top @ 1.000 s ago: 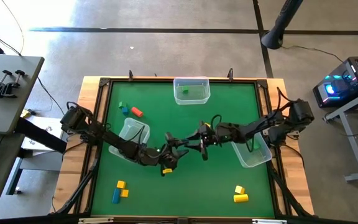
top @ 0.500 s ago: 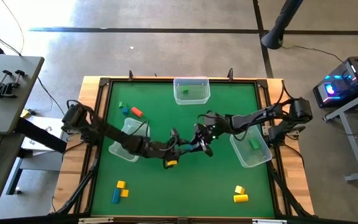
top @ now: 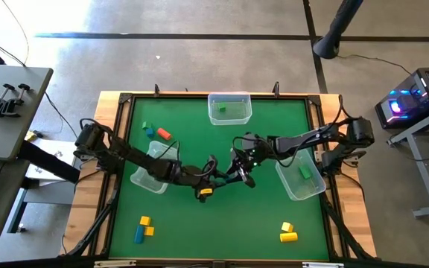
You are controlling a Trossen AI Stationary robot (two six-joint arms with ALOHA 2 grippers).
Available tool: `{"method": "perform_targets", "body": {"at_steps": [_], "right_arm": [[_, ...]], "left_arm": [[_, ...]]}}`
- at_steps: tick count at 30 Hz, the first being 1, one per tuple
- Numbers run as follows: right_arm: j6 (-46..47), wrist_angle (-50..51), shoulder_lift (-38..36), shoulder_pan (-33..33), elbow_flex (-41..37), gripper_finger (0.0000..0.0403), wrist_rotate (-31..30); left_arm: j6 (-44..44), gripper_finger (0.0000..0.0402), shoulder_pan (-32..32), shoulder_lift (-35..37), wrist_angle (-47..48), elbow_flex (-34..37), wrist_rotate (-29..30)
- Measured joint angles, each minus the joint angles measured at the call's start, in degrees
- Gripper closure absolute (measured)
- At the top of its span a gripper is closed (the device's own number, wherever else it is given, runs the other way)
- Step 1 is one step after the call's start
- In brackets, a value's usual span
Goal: Sort blocks by size
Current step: Put the blue triangular block into the bottom left transparent bin
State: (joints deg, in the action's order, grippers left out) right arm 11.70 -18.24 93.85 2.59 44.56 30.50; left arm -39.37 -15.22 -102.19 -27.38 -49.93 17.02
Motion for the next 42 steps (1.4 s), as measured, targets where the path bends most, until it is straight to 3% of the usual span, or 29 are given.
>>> {"method": "perform_targets", "body": {"at_steps": [10, 18, 31, 37, 42], "right_arm": [[-0.2, 0.1, 0.0, -0.1, -0.1, 0.0261, 0.5], [-3.0, -0.1, 0.0, -1.2, -0.1, 0.0256, -0.7], [-1.7, -4.2, -1.2, 0.7, 0.0, 0.0159, -1.7], [-4.2, -3.0, -3.7, -0.4, 0.0, 0.0156, -14.6], [-5.4, -2.5, -3.8, -3.9, 0.0, 0.0155, -26.1]], "left_arm": [[1.6, 0.0342, 0.3, 0.0, -1.0, 0.0, -1.1], [1.4, 0.0382, 0.2, 0.0, -0.8, 0.0, -1.7], [7.8, 0.0393, -1.8, -0.1, 4.3, 0.0, -1.4], [15.0, 0.0401, -4.0, 1.4, 14.4, 0.0, 11.3], [32.2, 0.0401, -7.3, 8.9, 37.7, 0.0, 22.0]]}}
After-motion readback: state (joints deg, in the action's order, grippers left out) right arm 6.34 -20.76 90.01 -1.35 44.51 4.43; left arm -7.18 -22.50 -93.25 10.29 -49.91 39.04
